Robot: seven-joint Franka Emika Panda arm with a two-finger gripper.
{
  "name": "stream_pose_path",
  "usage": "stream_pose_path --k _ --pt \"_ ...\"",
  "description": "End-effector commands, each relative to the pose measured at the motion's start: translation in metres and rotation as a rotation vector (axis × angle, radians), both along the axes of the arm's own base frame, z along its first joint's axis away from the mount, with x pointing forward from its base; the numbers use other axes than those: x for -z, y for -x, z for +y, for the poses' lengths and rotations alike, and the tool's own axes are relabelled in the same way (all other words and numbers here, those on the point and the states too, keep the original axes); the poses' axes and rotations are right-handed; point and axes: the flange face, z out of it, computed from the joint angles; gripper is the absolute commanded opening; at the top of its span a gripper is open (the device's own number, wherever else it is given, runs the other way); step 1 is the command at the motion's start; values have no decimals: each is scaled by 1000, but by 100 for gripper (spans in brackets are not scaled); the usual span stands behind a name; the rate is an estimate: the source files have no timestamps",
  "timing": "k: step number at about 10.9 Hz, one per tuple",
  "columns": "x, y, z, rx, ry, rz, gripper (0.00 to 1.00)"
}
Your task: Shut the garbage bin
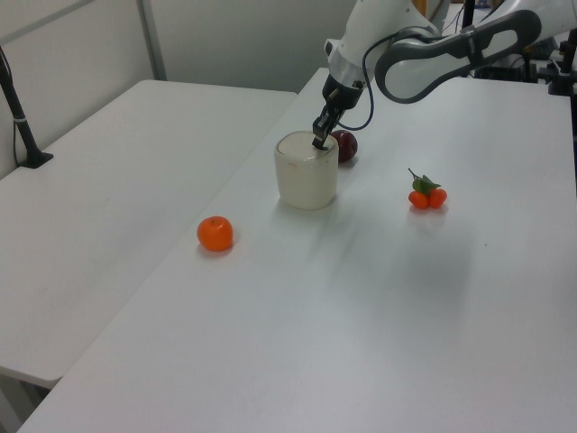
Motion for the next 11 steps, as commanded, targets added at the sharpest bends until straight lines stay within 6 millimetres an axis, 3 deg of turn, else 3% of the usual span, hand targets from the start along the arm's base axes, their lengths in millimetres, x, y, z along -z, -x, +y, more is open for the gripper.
stream_pose_path --k 1,8,11 --pt "19 4 3 4 7 47 0" --pt "18 4 3 5 6 46 0" --pt "-6 6 1 14 -5 21 0"
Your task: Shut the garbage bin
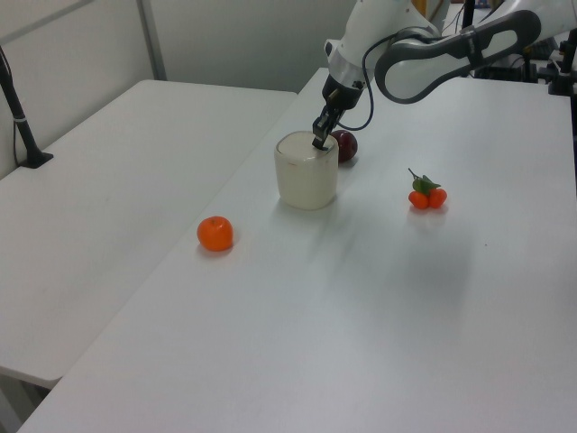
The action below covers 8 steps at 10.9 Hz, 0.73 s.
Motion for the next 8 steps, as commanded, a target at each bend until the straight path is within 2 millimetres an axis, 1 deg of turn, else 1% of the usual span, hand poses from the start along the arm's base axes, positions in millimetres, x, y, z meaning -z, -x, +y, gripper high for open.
stream_pose_path --k 1,3,5,8 --pt "-23 12 0 15 -2 27 0" --pt "-69 32 -4 26 4 58 0" --pt "-107 63 -11 18 41 169 0" --pt "-152 113 -22 -26 72 323 0"
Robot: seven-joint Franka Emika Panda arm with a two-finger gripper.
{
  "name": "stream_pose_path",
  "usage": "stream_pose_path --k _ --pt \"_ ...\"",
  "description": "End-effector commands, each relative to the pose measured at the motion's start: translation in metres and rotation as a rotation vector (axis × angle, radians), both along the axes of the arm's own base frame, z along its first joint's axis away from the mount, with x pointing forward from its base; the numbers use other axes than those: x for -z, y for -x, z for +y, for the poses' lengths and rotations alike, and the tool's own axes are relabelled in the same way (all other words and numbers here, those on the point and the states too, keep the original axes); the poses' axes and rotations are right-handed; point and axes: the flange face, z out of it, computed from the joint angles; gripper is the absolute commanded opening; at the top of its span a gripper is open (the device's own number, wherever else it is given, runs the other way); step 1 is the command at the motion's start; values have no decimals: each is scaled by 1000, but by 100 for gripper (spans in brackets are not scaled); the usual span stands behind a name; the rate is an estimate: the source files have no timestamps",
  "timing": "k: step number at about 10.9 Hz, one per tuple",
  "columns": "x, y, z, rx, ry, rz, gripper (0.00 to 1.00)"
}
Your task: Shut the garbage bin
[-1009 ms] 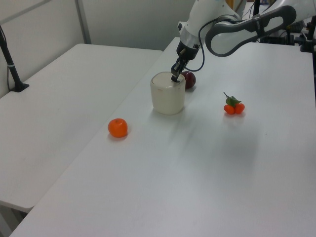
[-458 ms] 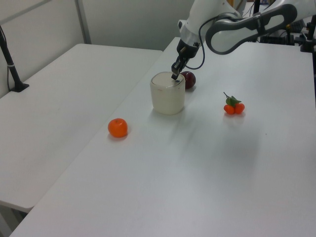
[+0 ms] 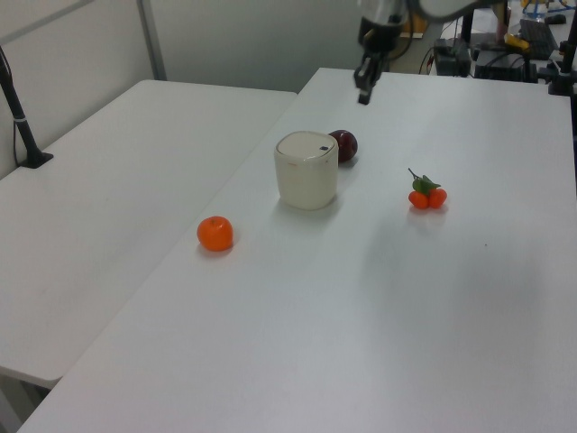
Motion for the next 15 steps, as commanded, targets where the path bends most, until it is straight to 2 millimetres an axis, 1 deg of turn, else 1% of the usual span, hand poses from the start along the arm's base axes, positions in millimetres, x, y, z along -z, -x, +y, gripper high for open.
stream_pose_path --k 1,3,4,5,6,7,8,10,15 --pt "-41 56 -8 -33 13 121 0" --pt "-55 85 -14 -46 18 175 0" --pt "-60 97 -18 -53 17 179 0" --pt "-62 101 -19 -49 18 190 1" --pt "-60 105 -20 -45 20 217 28" --pt "-60 105 -21 -43 20 225 68" --pt "-58 105 -23 -36 20 228 100" --pt "-58 104 -26 -30 21 228 100" --pt "-59 107 -27 -20 23 247 100"
